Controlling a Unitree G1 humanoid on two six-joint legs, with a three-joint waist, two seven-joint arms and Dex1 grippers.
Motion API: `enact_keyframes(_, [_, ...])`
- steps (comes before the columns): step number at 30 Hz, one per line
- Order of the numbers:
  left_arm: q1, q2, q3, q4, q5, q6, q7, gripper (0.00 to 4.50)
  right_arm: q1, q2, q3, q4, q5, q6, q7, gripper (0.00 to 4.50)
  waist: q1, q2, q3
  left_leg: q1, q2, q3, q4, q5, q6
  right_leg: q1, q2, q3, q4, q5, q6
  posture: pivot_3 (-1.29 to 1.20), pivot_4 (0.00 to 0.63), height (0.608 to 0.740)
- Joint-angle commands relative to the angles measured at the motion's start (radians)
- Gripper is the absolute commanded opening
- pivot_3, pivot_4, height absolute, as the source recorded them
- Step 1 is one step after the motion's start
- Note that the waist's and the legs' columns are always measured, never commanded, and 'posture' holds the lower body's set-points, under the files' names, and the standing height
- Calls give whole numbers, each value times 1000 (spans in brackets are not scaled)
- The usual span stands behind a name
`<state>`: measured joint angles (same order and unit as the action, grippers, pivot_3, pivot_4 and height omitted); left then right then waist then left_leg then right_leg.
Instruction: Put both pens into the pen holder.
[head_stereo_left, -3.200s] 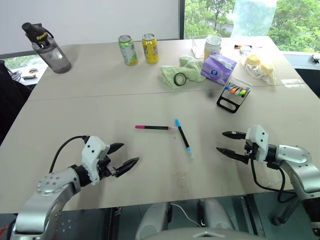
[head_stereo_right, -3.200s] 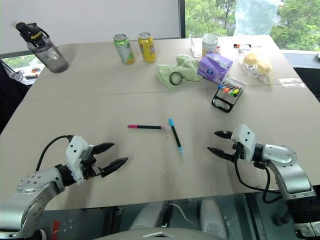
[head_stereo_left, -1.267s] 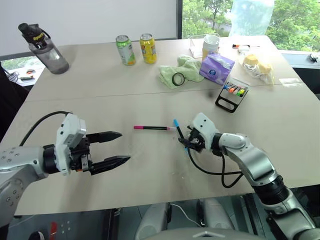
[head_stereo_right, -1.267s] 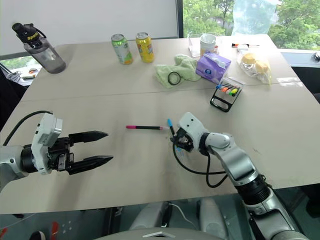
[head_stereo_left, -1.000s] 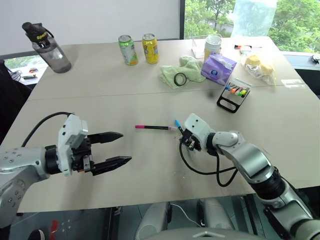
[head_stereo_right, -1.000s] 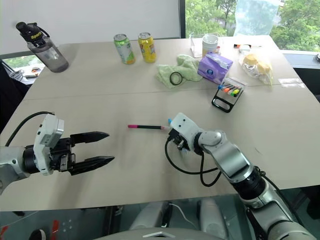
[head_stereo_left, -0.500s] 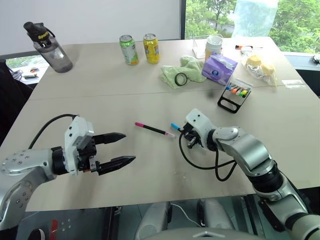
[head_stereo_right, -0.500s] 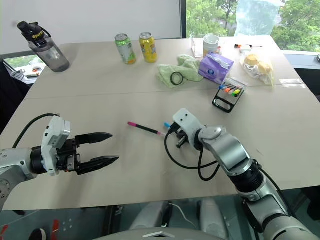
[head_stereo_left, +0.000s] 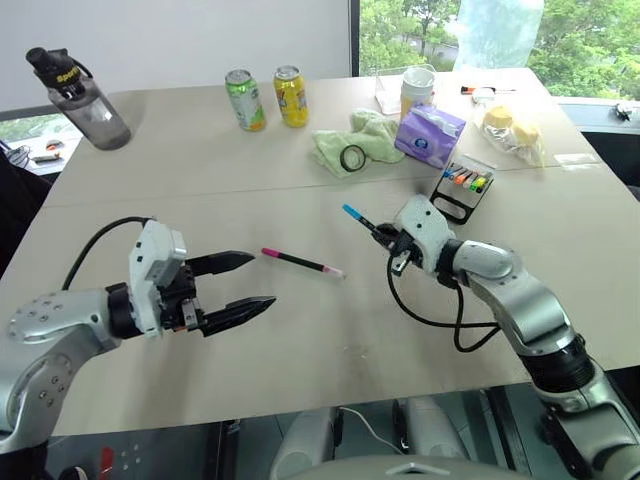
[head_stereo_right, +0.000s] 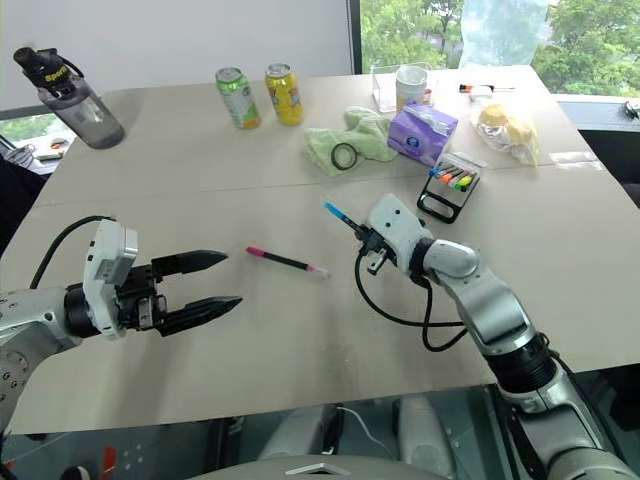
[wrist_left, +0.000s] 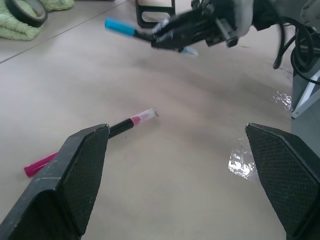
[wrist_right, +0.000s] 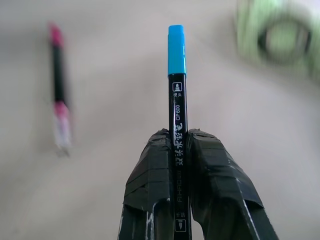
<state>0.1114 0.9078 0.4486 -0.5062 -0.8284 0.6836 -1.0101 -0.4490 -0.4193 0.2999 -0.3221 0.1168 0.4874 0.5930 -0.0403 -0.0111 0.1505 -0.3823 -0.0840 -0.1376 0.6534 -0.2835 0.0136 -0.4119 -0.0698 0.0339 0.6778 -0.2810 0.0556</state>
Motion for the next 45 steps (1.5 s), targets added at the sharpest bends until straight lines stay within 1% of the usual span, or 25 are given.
enact_keyframes(1, [-32, -7, 0, 0, -18, -7, 11, 4500, 10, -37, -22, 51, -63, -329, 37, 12, -1, 0, 0, 0, 0, 0, 0, 0, 0, 0, 0, 0, 0, 0, 0, 0, 150, 740])
enact_keyframes(3, [-53, -14, -9, 9, -9, -13, 22, 4500, 13, -67, -3, 122, -128, -501, 40, 12, 1, 0, 0, 1, 0, 0, 0, 0, 0, 1, 0, 0, 0, 0, 0, 0, 150, 740])
enact_keyframes(4, [-63, -19, -11, 12, -8, -15, 30, 4500, 13, -71, 0, 150, -147, -558, 38, 12, 1, 0, 0, 1, 0, 0, 0, 0, 0, 1, 0, 0, 0, 0, 0, 0, 150, 740])
enact_keyframes(6, [-85, -37, -8, 15, -14, -19, 51, 4500, 10, -56, -2, 187, -159, -622, 28, 12, -1, 0, 0, 1, 0, 1, 0, 0, 0, 0, 1, 0, 0, 0, 0, 0, 150, 740])
enact_keyframes(9, [-126, -76, 8, 19, -59, -2, 101, 4500, -5, -37, 4, 230, -201, -710, 12, 12, -2, 0, 0, 1, 1, 1, 0, 0, 0, 0, 1, 1, 1, 0, 0, 0, 150, 740])
enact_keyframes(11, [-166, -157, 7, 14, -145, 13, 181, 4500, -21, -17, 7, 262, -238, -772, -12, 12, -1, 0, 0, 1, 1, 1, 0, 0, 0, 0, 1, 1, 1, 0, 0, 0, 150, 740])
enact_keyframes(14, [-227, -334, 9, 22, -320, 16, 367, 4500, -40, 16, 18, 302, -278, -840, -38, 12, 0, -1, 0, 0, 1, 1, 3, 0, 0, 0, 1, 0, 1, 0, 0, 0, 150, 740])
enact_keyframes(18, [-277, -501, -18, 51, -417, -3, 543, 4500, -57, 51, 26, 313, -307, -878, -52, 12, 0, -2, -1, 0, 1, 1, 5, 0, 0, 1, 1, 0, 2, 0, 0, 0, 150, 740])
enact_keyframes(20, [-282, -547, -39, 50, -442, -5, 580, 4500, -64, 67, 26, 309, -315, -885, -61, 12, -1, -3, -1, 0, 1, 1, 6, 0, 0, 1, 2, 0, 3, 0, 0, 0, 150, 740])
enact_keyframes(26, [-281, -614, -113, 77, -429, -14, 605, 4500, -83, 101, 28, 297, -339, -899, -76, 12, 0, -3, -1, 0, 1, 1, 7, 0, 0, 1, 2, 1, 3, 0, 0, 0, 150, 740])
enact_keyframes(35, [-307, -652, -188, 111, -404, -31, 587, 4500, -95, 104, 32, 294, -354, -929, -65, 12, 1, -3, -1, 0, 1, 1, 7, 0, 0, 2, 3, 1, 3, 0, 0, 0, 150, 740])
enact_keyframes(37, [-313, -657, -205, 115, -389, -35, 580, 3956, -96, 103, 33, 296, -356, -933, -63, 0, 1, -3, -1, 0, 1, 2, 7, 0, 0, 2, 3, 1, 3, 0, 0, 0, 150, 740])
enact_keyframes(39, [-322, -664, -216, 127, -372, -42, 578, 3206, -98, 102, 34, 297, -359, -935, -60, 0, 0, -3, -1, 1, 1, 2, 8, 0, 0, 2, 3, 1, 3, 0, 0, 0, 150, 740])
enact_keyframes(40, [-324, -665, -222, 132, -361, -46, 576, 2750, -98, 102, 34, 297, -359, -935, -60, 0, 0, -3, -1, 1, 1, 2, 8, 0, 0, 2, 3, 1, 3, 0, 0, 0, 150, 740])
enact_keyframes(42, [-318, -659, -237, 132, -340, -46, 563, 1647, -99, 103, 36, 296, -361, -936, -58, 0, -1, -3, -1, 1, 1, 2, 8, 0, 0, 2, 3, 1, 3, 0, 0, 0, 150, 740])
enact_keyframes(43, [-316, -656, -240, 131, -331, -48, 558, 1224, -99, 103, 37, 296, -362, -935, -56, 0, -1, -3, -1, 1, 1, 2, 8, 0, 0, 2, 3, 1, 3, 0, 0, 0, 150, 740])
enact_keyframes(44, [-314, -654, -238, 134, -324, -51, 556, 647, -99, 102, 38, 295, -363, -931, -54, 0, 0, -3, -1, 1, 1, 2, 8, 0, 0, 2, 3, 1, 3, 0, 0, 0, 150, 740])
enact_keyframes(45, [-314, -653, -235, 136, -320, -54, 554, 197, -99, 100, 38, 292, -366, -924, -50, 0, -1, -3, -1, 0, 1, 2, 8, 0, 0, 2, 3, 1, 3, 0, 0, 0, 150, 740])
